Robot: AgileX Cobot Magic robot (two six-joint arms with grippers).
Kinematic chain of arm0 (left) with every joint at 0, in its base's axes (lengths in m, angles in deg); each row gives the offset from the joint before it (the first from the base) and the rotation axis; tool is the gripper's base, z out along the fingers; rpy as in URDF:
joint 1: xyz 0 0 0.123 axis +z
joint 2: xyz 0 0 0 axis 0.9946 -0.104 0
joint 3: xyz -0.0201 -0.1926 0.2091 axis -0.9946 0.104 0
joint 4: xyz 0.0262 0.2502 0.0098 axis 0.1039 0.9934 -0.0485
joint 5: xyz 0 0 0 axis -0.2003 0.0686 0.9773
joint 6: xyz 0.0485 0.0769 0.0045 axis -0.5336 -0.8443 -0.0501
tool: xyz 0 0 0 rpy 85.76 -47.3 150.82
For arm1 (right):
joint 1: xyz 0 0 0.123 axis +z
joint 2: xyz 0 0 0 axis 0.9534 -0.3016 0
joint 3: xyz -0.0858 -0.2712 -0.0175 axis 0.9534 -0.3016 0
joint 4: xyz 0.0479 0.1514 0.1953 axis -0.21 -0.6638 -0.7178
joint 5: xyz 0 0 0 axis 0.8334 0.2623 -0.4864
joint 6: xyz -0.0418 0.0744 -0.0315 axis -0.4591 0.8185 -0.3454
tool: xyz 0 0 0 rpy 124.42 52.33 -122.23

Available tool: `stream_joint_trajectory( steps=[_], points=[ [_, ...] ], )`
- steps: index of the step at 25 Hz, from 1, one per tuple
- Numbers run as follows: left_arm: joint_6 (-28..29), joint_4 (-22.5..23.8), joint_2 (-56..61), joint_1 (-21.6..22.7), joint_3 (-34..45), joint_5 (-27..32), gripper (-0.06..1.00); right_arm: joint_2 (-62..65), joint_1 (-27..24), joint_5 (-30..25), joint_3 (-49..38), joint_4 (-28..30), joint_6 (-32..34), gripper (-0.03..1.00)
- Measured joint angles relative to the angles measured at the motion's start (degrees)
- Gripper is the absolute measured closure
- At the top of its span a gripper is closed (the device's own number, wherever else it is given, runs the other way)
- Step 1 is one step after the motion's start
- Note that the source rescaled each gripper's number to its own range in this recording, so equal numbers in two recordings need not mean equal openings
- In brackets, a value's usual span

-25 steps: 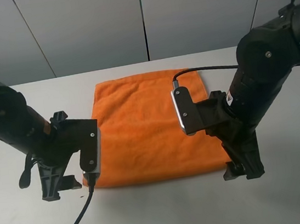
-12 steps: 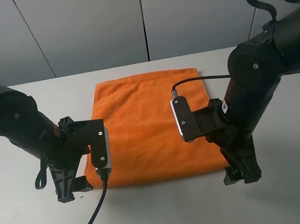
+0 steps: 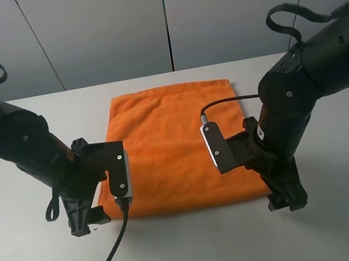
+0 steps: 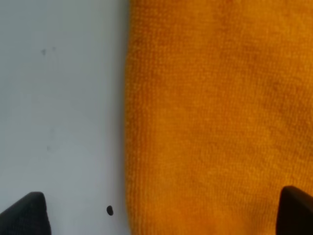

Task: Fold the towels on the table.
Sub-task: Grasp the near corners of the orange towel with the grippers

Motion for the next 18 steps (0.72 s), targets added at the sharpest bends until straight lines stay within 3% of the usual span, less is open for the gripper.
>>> stream_joint_trajectory(
  steps=[18],
  points=[
    [-0.1,0.1,-3.2,0.0,0.0,-1.3,-0.05,-3.9,0.0,1.9,0.0,0.0,1.7,-0.03]
  ],
)
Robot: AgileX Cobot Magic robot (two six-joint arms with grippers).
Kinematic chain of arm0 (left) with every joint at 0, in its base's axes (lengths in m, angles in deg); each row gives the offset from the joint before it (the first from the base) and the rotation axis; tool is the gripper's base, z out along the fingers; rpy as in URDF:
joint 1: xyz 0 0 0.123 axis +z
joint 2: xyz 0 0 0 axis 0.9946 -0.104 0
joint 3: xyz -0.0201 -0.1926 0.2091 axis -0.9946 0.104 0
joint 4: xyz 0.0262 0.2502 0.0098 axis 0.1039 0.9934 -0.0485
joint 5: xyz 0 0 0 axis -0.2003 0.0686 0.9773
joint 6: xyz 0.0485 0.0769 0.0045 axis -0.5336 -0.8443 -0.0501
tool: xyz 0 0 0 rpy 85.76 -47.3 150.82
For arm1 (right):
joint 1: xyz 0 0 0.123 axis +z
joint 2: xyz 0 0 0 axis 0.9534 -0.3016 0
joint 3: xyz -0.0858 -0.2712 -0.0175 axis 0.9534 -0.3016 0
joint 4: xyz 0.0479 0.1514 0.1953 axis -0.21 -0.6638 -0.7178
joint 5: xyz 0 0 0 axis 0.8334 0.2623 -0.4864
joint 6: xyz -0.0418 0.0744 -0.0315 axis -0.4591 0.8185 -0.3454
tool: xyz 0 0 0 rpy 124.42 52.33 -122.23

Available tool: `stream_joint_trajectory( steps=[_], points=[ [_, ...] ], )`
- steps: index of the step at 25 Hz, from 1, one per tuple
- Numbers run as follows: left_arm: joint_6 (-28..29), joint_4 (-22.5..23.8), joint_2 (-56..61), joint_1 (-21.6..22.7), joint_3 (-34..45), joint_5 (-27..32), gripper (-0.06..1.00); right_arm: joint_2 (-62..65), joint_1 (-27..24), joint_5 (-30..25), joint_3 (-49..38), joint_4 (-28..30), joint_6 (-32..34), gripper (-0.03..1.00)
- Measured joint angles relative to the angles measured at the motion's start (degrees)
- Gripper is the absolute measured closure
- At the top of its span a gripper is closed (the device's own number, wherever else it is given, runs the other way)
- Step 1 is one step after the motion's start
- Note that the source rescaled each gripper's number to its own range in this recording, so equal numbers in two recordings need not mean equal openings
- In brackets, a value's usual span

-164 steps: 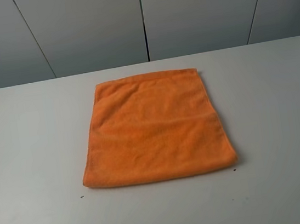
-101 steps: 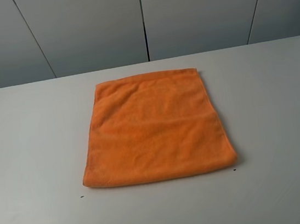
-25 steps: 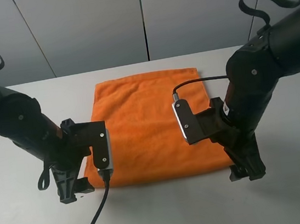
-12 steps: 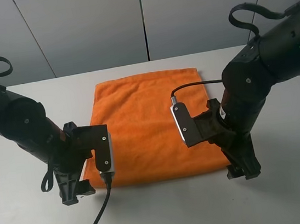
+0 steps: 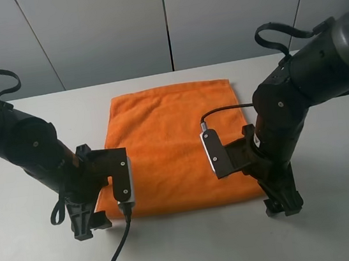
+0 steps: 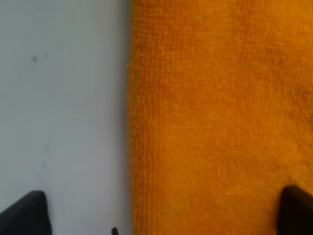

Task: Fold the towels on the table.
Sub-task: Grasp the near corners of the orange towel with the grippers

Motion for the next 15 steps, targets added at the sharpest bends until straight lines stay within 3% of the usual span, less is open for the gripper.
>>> stream_joint_trajectory(
  steps=[13,15],
  points=[
    [0.0,-1.6,-1.8,0.0,0.0,-2.6,-0.05,-0.1,0.0,1.6,0.0,-0.1,1.4,-0.03],
    [0.0,-1.6,-1.8,0.0,0.0,-2.6,-0.02,-0.1,0.0,1.7,0.0,-0.1,1.4,0.01]
  ],
)
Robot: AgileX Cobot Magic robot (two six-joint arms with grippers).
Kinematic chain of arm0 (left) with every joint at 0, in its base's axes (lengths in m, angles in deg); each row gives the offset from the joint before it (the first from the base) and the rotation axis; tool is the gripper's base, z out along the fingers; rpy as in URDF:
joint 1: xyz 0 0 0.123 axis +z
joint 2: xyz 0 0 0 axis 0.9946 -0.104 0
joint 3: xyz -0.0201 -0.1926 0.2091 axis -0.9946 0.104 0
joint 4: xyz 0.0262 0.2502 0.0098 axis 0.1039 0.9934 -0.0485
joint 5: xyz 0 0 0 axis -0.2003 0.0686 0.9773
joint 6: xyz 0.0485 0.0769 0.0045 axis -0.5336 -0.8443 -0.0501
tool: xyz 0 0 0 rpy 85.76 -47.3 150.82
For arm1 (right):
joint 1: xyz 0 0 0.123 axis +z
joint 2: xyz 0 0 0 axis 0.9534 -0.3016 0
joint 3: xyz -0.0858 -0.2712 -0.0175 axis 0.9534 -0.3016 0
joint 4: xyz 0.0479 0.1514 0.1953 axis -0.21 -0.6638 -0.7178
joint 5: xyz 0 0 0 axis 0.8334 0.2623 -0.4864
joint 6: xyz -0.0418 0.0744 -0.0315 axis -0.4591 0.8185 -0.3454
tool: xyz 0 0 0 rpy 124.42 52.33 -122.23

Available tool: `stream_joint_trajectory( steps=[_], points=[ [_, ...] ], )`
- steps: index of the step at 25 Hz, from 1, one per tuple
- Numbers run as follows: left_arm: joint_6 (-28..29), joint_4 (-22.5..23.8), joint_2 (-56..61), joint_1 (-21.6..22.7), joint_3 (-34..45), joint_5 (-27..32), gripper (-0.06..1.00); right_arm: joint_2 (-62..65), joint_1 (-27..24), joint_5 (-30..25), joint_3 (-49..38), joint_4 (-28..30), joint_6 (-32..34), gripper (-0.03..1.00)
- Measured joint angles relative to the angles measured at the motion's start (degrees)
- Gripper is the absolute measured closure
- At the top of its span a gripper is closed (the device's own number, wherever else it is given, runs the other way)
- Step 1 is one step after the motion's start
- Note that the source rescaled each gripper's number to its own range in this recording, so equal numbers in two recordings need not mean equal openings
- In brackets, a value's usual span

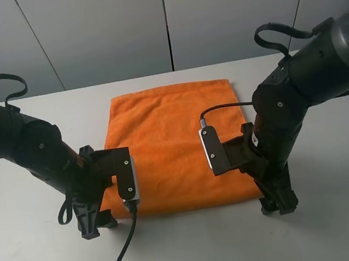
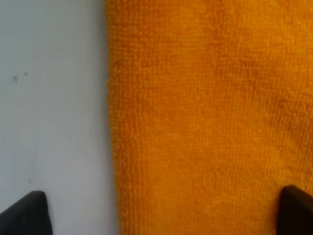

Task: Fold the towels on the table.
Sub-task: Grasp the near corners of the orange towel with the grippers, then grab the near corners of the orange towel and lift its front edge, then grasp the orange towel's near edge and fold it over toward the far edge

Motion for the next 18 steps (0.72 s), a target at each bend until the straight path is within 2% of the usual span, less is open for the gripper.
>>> stream_joint_trajectory(
  steps=[2,3,6,7,8,9,18],
  points=[
    [0.1,-0.2,-0.1,0.0,0.0,0.2,0.07,0.0,0.0,0.0,0.0,0.0,0.0,0.18],
    [0.1,-0.2,-0.1,0.0,0.0,0.3,0.16,0.0,0.0,0.0,0.0,0.0,0.0,0.29],
    [0.1,-0.1,-0.2,0.0,0.0,0.2,0.55,0.0,0.0,0.0,0.1,0.0,0.0,0.78],
    [0.1,0.0,-0.4,0.0,0.0,0.0,0.71,0.0,0.0,0.1,0.1,0.0,0.0,0.9],
    [0.1,0.2,-0.4,0.0,0.0,-0.3,0.88,0.0,0.0,0.1,0.2,0.1,0.0,0.94],
    [0.0,0.3,-0.4,0.0,0.0,-0.3,0.92,0.0,0.0,0.1,0.2,0.1,0.0,0.96],
    [0.3,0.3,-0.4,0.0,0.0,-0.3,0.93,0.5,0.0,0.2,0.2,0.3,0.1,0.96]
  ],
)
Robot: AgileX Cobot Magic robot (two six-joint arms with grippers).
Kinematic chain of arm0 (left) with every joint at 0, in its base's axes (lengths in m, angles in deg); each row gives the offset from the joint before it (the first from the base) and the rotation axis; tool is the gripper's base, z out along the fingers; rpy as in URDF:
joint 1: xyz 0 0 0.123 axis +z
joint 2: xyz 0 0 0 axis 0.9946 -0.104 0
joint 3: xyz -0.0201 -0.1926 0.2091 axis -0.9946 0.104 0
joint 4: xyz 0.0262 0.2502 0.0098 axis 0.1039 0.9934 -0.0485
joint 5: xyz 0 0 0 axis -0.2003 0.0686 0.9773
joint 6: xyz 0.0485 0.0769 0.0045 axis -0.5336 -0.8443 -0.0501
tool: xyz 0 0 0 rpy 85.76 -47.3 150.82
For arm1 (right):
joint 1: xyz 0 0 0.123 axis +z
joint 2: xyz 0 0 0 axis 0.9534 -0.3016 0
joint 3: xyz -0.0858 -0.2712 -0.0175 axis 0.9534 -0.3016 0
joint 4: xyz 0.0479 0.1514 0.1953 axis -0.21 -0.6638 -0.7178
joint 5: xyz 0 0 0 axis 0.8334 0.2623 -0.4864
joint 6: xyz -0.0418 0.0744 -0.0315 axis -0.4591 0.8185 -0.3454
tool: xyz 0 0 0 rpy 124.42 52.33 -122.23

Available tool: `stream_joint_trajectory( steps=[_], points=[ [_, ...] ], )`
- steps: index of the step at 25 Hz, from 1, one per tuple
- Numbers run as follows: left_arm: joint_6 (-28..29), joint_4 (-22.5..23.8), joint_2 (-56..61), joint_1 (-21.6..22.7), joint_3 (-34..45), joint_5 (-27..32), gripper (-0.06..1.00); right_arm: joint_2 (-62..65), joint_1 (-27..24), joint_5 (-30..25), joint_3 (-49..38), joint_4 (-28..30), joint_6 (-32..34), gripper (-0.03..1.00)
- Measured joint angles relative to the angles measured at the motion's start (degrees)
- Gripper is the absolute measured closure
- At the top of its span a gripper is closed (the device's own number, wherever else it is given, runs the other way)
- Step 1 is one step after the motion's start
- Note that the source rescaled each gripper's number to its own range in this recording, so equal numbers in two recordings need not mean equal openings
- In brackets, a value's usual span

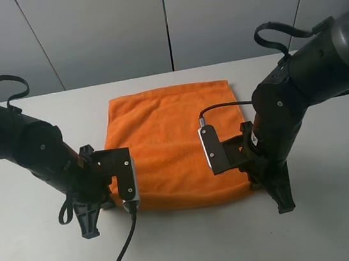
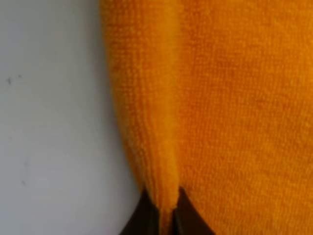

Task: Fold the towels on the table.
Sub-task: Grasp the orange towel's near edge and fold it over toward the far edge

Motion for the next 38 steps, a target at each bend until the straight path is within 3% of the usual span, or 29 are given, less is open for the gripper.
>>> stream_joint_trajectory(
  steps=[13,18,21,25,31,34,38],
  points=[
    [2.7,2.8,12.4,0.0,0.1,9.4,0.94,12.6,0.0,-2.8,-0.1,0.1,7.0,0.97],
    [7.3,4.8,18.4,0.0,0.1,12.5,0.94,17.6,0.0,-5.4,0.3,0.0,8.9,0.97],
    [10.9,9.4,22.1,-0.1,0.1,13.3,0.94,18.6,0.0,-8.4,2.9,-0.1,9.0,0.97],
    [18.8,19.3,24.7,-0.3,0.1,13.9,0.94,18.6,0.0,-9.3,8.0,0.3,8.6,0.97],
    [29.8,33.2,25.0,-0.4,0.1,12.5,0.94,14.6,0.1,-9.8,15.1,6.1,8.2,0.97],
    [33.0,37.0,25.0,0.8,0.1,10.4,0.94,11.1,0.1,-9.8,17.9,9.1,8.7,0.97],
    [34.7,38.4,25.0,5.4,0.0,5.5,0.94,7.4,0.1,-9.6,21.2,12.9,9.8,0.97]
  ],
)
